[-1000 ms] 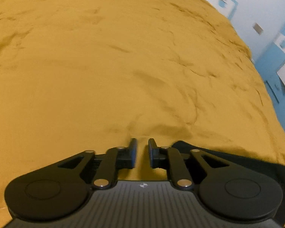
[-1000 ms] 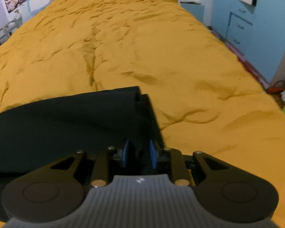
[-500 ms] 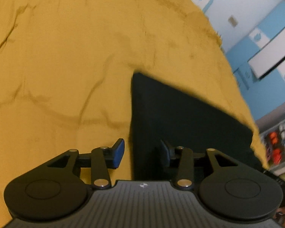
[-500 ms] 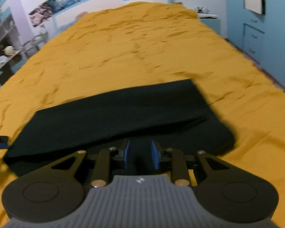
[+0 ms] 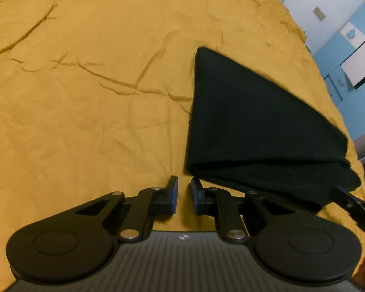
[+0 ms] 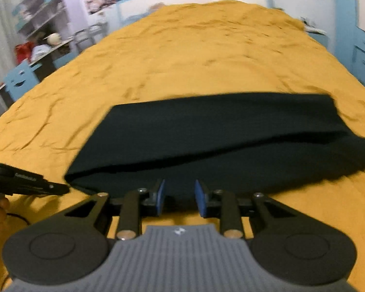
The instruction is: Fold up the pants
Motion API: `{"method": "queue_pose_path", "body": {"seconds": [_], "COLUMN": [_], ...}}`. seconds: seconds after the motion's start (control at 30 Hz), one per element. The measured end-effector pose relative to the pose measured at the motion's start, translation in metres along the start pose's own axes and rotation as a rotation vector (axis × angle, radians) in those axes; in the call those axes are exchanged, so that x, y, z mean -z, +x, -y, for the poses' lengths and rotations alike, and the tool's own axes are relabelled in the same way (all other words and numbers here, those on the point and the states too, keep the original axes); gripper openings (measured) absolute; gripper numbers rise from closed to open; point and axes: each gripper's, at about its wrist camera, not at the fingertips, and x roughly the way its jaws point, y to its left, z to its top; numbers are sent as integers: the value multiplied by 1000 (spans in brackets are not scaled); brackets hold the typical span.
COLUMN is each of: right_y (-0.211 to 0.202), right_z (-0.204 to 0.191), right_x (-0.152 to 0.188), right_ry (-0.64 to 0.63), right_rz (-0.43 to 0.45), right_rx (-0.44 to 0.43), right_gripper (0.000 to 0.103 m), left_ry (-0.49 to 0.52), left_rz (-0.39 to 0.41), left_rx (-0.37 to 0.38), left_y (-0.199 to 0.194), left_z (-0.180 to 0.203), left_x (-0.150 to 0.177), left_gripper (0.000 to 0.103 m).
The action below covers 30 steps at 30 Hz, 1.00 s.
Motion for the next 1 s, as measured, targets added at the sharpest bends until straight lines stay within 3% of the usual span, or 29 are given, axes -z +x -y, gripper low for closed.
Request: {"method": "queue_pose_path", "body": {"seconds": [0.1,0.2,0.33,0.5,0.67,0.83,0.97,1.0], "right_y": [12,25,39,37,7,-5,-11,-11], "right_z": [-23,-34,-38,-31,-9,18,38,42], "right_x": [1,15,42,48,28,9,7,7], "right_ry": [-56,-69,-85,-64,35,83,111,118], "right_rz": [-14,-75,-98,-97,-25,45,64,62], "right_rx": [22,33,56,46,19,49,68,72], "right_gripper": [21,9,8,7,9,19,20,21], "left_ry": [11,-6,-37,-101,-146,-299,-321,-319], "left_rz": [41,64,83,129,160,91,97,103], "left_rx": [-3,-3,3,57,123,219,257,261], "left_y": [-14,-21,-25,-23,-6,39,54,55], "left_z": [6,6,2,-2,-9,-25,-27,-26], "left_x": [6,7,5,-4,-27,-37,-32,-32], "left_gripper": [18,18,20,46,56,56,56,49]}}
